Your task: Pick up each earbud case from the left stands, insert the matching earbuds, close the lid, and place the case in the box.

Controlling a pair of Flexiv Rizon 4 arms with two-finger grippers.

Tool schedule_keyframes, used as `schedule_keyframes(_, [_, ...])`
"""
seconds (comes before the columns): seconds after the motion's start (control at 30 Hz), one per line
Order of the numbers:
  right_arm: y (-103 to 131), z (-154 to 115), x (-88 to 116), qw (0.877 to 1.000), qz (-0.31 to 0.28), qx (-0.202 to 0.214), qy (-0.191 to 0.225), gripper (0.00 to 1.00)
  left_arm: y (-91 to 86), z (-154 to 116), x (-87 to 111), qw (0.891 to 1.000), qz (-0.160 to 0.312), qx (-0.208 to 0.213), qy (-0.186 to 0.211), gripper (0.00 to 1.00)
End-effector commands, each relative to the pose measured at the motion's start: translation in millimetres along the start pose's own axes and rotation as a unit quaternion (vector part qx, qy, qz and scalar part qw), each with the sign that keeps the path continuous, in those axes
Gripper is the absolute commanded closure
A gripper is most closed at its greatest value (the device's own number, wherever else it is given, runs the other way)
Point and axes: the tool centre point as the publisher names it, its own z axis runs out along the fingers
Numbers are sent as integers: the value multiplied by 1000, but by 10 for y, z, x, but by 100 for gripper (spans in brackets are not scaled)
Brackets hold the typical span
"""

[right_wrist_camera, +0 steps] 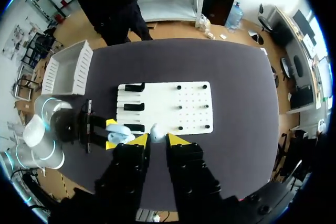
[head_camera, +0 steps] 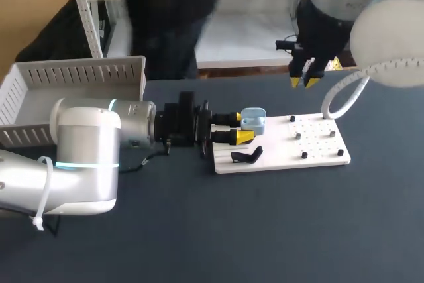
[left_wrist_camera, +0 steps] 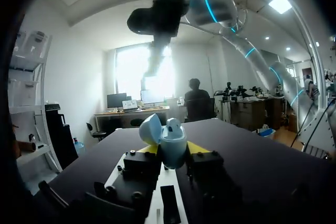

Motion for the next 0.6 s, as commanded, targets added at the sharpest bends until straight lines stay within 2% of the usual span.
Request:
schedule_keyframes(0.03, [145,-398,115,999,-42,-10,13,100,-17,6,0,1000,1,-4,0,100])
schedule_keyframes(0.17, [338,-403,224,995,-92,-9,32,100,-17,6,0,1000,1,-4,0,100])
schedule_keyframes(0.27, [436,-380,279,993,-108,-5,37,100,-17,6,0,1000,1,-4,0,100])
schedule_keyframes(0.6, [450,-376,287,993,-110,-5,36,100,-17,6,0,1000,1,-4,0,100])
